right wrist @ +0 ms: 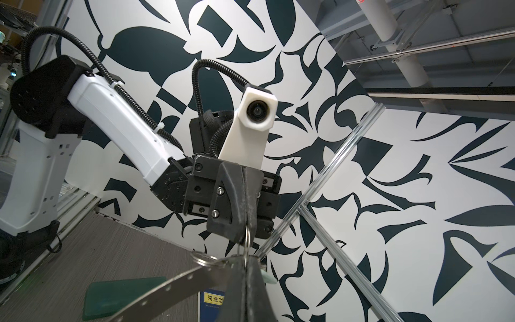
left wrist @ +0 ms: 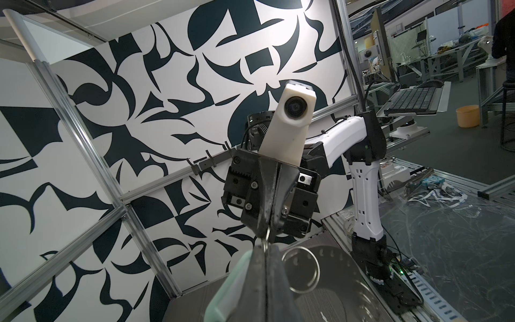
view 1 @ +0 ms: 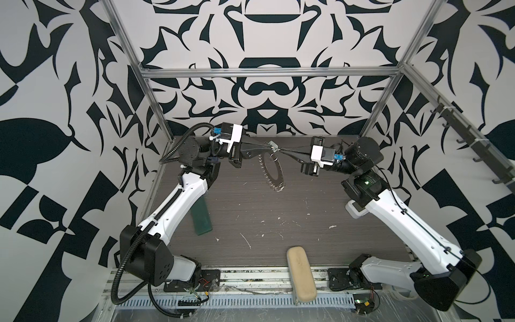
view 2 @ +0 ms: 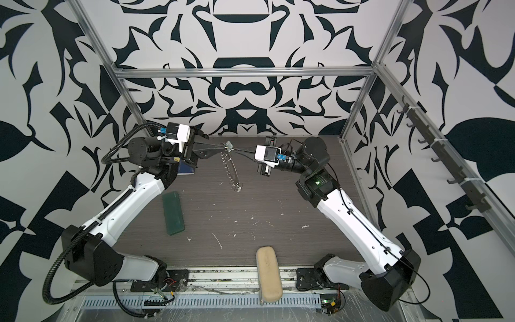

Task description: Remove the keys from the keyring

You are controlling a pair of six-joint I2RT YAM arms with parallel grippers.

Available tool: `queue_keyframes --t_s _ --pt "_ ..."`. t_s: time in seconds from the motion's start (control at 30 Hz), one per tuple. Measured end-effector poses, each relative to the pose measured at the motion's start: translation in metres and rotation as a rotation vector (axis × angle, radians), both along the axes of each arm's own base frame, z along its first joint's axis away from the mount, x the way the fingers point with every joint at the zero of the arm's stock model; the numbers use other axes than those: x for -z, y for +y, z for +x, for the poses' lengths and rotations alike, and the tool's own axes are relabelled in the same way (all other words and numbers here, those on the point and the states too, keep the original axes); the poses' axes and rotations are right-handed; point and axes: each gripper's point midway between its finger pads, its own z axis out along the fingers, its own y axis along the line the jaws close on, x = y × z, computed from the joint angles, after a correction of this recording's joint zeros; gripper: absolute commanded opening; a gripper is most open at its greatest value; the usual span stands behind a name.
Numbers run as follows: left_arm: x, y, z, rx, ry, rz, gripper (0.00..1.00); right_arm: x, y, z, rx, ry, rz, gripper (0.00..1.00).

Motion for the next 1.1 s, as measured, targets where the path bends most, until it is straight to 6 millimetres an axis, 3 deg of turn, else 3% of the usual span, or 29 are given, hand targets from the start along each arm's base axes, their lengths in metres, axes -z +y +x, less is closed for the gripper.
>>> queue_keyframes --t_s 0.73,1.1 --pt "-0.007 0.007 0.006 -0.120 -0.144 -0.094 0.00 -0.008 0.014 0.016 -0.121 0.145 0.105 0.00" --pt "-0.013 0.006 0.001 -0.298 -0.318 0.025 0.00 -0.016 0.018 0.013 -0.176 0.166 0.054 0.00"
